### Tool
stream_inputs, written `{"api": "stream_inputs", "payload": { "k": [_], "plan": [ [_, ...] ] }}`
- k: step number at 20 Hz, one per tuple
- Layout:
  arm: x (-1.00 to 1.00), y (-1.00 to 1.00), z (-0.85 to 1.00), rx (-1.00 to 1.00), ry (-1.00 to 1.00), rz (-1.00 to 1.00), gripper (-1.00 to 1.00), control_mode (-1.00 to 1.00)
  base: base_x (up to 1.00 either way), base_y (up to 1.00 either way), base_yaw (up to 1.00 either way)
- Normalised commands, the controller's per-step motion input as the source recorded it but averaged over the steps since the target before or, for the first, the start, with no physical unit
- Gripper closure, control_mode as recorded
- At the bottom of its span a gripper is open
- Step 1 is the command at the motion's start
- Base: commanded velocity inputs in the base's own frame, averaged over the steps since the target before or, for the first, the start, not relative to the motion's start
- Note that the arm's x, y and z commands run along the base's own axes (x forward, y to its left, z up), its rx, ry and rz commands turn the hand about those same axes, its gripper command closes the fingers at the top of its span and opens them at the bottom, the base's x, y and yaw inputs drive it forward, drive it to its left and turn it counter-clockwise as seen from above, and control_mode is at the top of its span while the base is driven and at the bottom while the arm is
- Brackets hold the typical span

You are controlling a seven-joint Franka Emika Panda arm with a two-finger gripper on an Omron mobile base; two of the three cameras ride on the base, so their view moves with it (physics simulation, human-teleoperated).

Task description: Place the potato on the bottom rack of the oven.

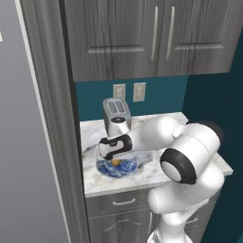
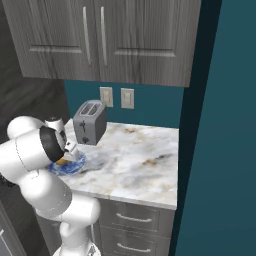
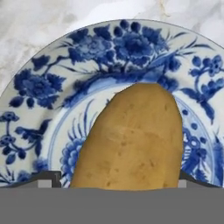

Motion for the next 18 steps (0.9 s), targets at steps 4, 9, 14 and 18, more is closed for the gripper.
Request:
{"api": "stream_inputs", "payload": {
  "k": [4, 9, 14, 18],
  "plan": [
    [0.00, 0.00, -0.09, 0.00, 0.00, 0.00, 1.00, -1.00, 0.00, 0.00, 0.00],
    [-0.02, 0.00, 0.00, -0.01, 0.00, -0.01, 1.00, -1.00, 0.00, 0.00, 0.00],
    [-0.35, -0.56, 0.39, 0.00, -0.12, 0.00, 1.00, -1.00, 0.00, 0.00, 0.00],
    [-0.61, -0.83, 0.76, 0.00, -0.07, 0.00, 1.00, -1.00, 0.00, 0.00, 0.00]
  ]
}}
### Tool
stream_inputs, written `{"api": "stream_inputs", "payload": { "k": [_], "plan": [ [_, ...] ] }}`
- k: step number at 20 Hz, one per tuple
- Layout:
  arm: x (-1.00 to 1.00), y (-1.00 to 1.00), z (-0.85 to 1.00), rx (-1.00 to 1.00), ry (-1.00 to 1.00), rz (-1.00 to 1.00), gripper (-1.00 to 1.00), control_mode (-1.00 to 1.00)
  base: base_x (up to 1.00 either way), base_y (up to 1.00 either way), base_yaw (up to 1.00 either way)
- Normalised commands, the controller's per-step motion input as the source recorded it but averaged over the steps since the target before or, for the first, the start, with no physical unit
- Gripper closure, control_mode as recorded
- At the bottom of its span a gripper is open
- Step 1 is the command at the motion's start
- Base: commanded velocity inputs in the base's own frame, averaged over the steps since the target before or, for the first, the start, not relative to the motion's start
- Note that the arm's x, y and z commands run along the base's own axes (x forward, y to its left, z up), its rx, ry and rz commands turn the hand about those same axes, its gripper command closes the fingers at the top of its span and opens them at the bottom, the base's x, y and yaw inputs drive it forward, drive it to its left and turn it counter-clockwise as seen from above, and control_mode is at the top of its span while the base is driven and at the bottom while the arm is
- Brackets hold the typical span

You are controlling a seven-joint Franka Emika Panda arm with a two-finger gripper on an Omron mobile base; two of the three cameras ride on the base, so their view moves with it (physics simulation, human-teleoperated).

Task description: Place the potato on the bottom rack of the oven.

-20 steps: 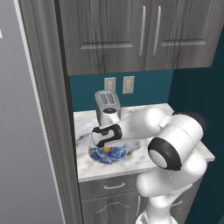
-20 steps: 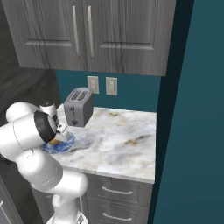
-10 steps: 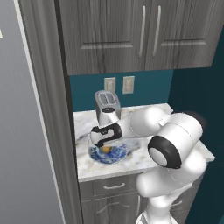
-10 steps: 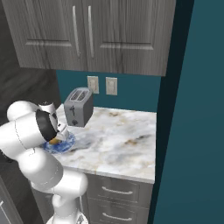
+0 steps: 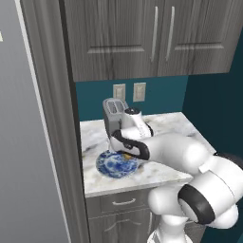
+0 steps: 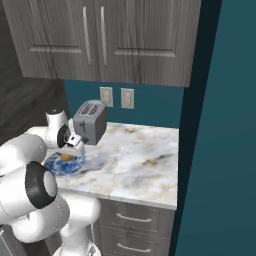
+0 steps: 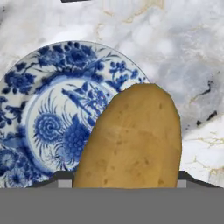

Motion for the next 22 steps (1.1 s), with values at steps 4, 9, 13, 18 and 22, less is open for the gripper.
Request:
{"api": "stream_inputs", "payload": {
  "k": [4, 9, 13, 18, 22],
  "plan": [
    [-0.70, -0.79, 0.94, 0.00, -0.06, 0.00, 1.00, -1.00, 0.00, 0.00, 0.00],
    [-0.70, -0.66, 0.89, 0.00, -0.03, 0.00, 1.00, -1.00, 0.00, 0.00, 0.00],
    [-0.82, -0.55, 0.62, 0.00, -0.04, 0.00, 1.00, -1.00, 0.00, 0.00, 0.00],
    [-0.42, -0.22, 0.21, -0.02, 0.06, -0.04, 1.00, -1.00, 0.00, 0.00, 0.00],
    [-0.71, -0.02, 0.08, -0.01, -0.05, 0.01, 1.00, -1.00, 0.00, 0.00, 0.00]
  ]
}}
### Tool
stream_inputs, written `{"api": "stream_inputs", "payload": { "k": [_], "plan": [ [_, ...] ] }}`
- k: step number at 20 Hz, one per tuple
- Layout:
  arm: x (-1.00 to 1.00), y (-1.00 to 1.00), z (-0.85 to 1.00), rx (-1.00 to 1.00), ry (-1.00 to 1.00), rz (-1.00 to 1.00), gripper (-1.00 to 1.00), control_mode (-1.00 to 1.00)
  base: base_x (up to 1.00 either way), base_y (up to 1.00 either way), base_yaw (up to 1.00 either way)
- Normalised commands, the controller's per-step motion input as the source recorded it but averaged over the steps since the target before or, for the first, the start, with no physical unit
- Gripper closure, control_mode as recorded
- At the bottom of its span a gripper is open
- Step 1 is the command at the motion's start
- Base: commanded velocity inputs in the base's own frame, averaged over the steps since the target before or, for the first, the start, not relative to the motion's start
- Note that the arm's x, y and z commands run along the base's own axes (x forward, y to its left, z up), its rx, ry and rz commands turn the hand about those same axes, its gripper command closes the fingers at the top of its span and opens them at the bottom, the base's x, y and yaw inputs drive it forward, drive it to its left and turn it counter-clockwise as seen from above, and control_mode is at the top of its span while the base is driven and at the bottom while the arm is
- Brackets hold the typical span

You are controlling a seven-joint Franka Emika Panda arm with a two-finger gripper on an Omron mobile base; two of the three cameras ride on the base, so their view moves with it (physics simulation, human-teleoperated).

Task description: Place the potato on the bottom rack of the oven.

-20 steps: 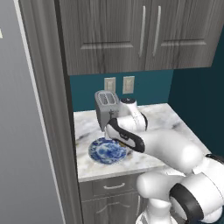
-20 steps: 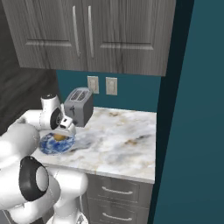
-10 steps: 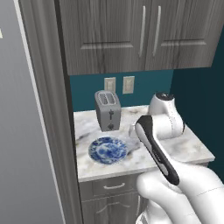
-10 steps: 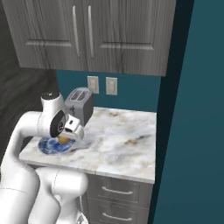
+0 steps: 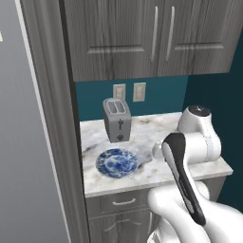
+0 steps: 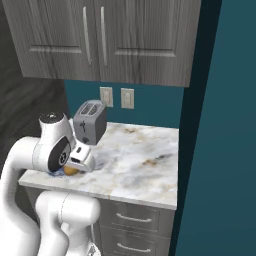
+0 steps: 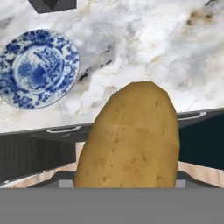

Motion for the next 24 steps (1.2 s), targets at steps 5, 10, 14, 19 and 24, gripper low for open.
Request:
{"api": "stream_inputs", "payload": {
  "k": [5, 10, 14, 19, 24],
  "plan": [
    [-0.22, 0.00, -0.08, -0.08, -0.04, 0.00, 1.00, -1.00, 0.00, 0.00, 0.00],
    [0.00, 0.00, -0.08, -0.05, -0.03, 0.00, 1.00, -1.00, 0.00, 0.00, 0.00],
    [0.00, 0.00, 0.00, 0.00, 0.00, 0.00, 1.00, -1.00, 0.00, 0.00, 0.00],
    [-0.14, 0.11, -0.03, 0.00, -0.01, 0.01, 1.00, -1.00, 0.00, 0.00, 0.00],
    [0.00, 0.00, 0.00, 0.00, 0.00, 0.00, 1.00, 1.00, -0.75, 0.47, 0.16]
  ]
}}
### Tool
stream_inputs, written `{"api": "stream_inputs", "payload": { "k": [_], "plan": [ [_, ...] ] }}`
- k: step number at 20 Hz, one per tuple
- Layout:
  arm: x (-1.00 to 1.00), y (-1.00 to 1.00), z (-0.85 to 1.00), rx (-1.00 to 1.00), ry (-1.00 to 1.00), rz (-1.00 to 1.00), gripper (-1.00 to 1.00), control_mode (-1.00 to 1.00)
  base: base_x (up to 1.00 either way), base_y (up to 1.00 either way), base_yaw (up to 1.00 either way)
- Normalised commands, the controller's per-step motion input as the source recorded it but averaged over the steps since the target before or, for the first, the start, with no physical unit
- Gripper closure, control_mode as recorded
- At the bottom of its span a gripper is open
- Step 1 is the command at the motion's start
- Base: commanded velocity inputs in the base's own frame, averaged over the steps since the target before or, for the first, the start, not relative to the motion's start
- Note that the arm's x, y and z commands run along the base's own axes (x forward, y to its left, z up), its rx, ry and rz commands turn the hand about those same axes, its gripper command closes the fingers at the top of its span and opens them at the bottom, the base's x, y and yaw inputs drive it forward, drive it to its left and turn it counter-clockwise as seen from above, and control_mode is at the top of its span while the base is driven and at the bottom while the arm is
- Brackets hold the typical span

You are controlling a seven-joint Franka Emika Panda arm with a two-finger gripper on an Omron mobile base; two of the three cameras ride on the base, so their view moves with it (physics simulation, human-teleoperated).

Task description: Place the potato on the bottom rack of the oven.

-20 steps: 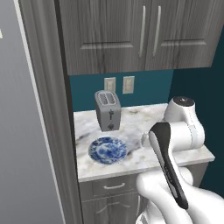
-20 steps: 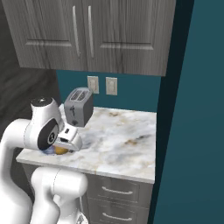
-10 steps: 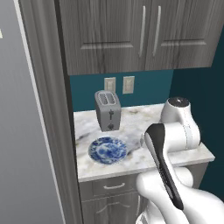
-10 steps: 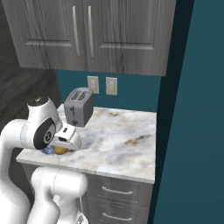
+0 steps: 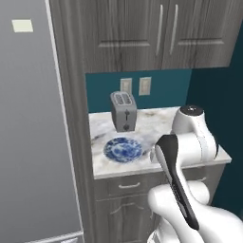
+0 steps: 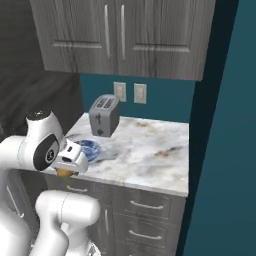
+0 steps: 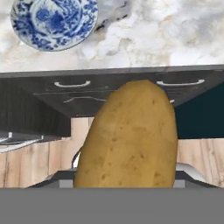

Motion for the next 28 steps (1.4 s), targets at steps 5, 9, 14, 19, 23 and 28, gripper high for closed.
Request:
{"api": "stream_inputs", "payload": {
  "k": [5, 9, 14, 19, 23, 28],
  "plan": [
    [0.00, 0.00, 0.00, 0.00, 0.00, 0.00, 1.00, 1.00, -0.57, 0.88, 0.29],
    [0.00, 0.00, 0.00, 0.00, 0.00, 0.00, 1.00, 1.00, -0.33, 1.00, 0.35],
    [0.00, 0.00, 0.00, 0.00, 0.00, 0.00, 1.00, 1.00, -0.03, 1.00, 0.33],
    [0.00, 0.00, 0.00, 0.00, 0.00, 0.00, 1.00, 1.00, 0.01, 1.00, 0.18],
    [0.00, 0.00, 0.00, 0.00, 0.00, 0.00, 1.00, 1.00, 0.10, 1.00, 0.01],
    [0.00, 0.00, 0.00, 0.00, 0.00, 0.00, 1.00, 1.00, 0.06, 0.94, -0.11]
  ]
}}
